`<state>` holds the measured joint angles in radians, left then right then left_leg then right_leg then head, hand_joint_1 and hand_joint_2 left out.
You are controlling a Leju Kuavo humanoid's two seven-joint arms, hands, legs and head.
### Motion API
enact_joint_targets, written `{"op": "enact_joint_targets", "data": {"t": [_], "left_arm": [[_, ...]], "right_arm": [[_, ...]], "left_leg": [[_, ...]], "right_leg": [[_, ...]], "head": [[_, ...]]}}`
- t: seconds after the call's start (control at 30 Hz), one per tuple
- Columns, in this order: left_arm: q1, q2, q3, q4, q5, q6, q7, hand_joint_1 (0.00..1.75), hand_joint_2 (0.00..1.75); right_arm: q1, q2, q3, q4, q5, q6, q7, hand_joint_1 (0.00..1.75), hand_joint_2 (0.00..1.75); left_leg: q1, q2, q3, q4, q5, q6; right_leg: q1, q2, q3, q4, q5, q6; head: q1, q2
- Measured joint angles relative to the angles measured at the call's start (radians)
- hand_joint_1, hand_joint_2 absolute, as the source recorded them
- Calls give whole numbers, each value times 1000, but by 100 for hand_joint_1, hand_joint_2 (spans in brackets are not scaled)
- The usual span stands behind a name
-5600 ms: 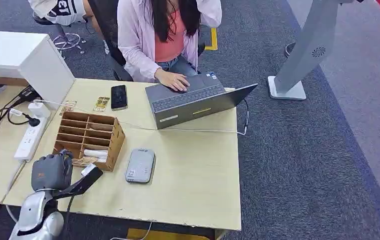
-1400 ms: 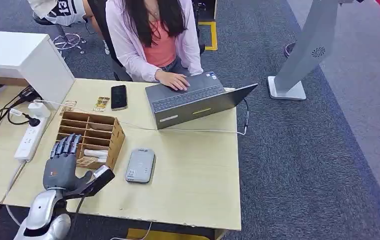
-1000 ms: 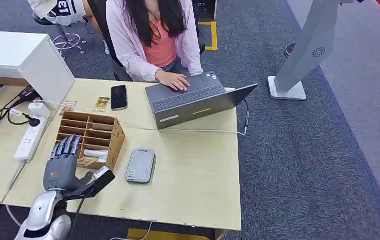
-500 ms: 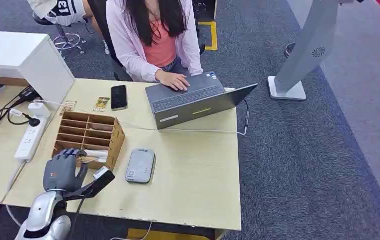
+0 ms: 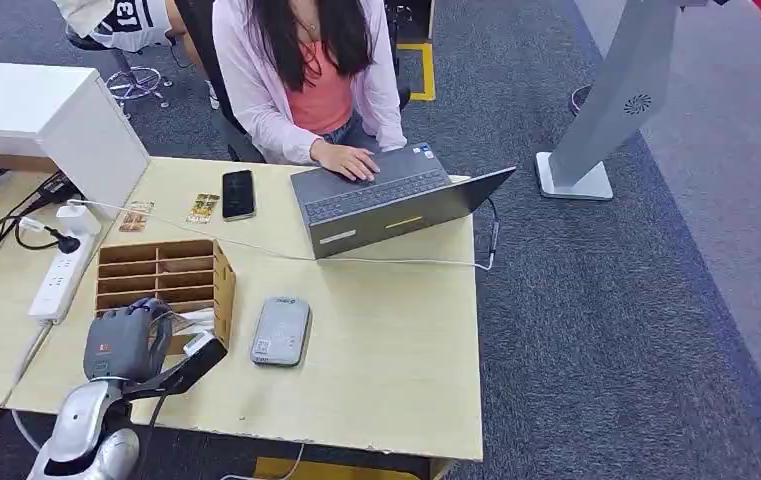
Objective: Pass the card to the sensor for recognition and then transmit it.
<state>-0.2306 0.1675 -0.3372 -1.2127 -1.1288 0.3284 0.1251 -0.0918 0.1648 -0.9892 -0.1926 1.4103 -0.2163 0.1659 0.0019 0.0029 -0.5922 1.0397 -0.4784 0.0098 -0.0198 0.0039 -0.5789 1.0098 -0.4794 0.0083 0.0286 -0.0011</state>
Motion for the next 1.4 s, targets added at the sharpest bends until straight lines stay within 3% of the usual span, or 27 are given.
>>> {"op": "enact_joint_targets", "data": {"t": [0.5, 0.73, 1.4], "left_arm": [[-27, 6, 42, -14, 34, 72, -42, 175, 175], [-110, 35, 58, -42, 65, 49, -57, 175, 175], [-171, 48, 60, -56, 79, 33, -60, 175, 175]], "right_arm": [[0, 0, 0, 0, 6, 0, -2, 0, 175], [-1, 0, 0, 0, 10, -1, -6, 0, 175], [-1, 0, 0, 0, 10, -1, -8, 0, 175]], "left_leg": [[0, 0, 0, 0, 0, 0], [0, 0, 0, 0, 1, -1], [0, 0, 0, 0, 1, 0]], "right_leg": [[0, 0, 0, 0, 0, 0], [0, 0, 0, 0, 0, 0], [0, 0, 0, 0, 1, 0]], "head": [[0, 0], [0, 0], [0, 0]]}}
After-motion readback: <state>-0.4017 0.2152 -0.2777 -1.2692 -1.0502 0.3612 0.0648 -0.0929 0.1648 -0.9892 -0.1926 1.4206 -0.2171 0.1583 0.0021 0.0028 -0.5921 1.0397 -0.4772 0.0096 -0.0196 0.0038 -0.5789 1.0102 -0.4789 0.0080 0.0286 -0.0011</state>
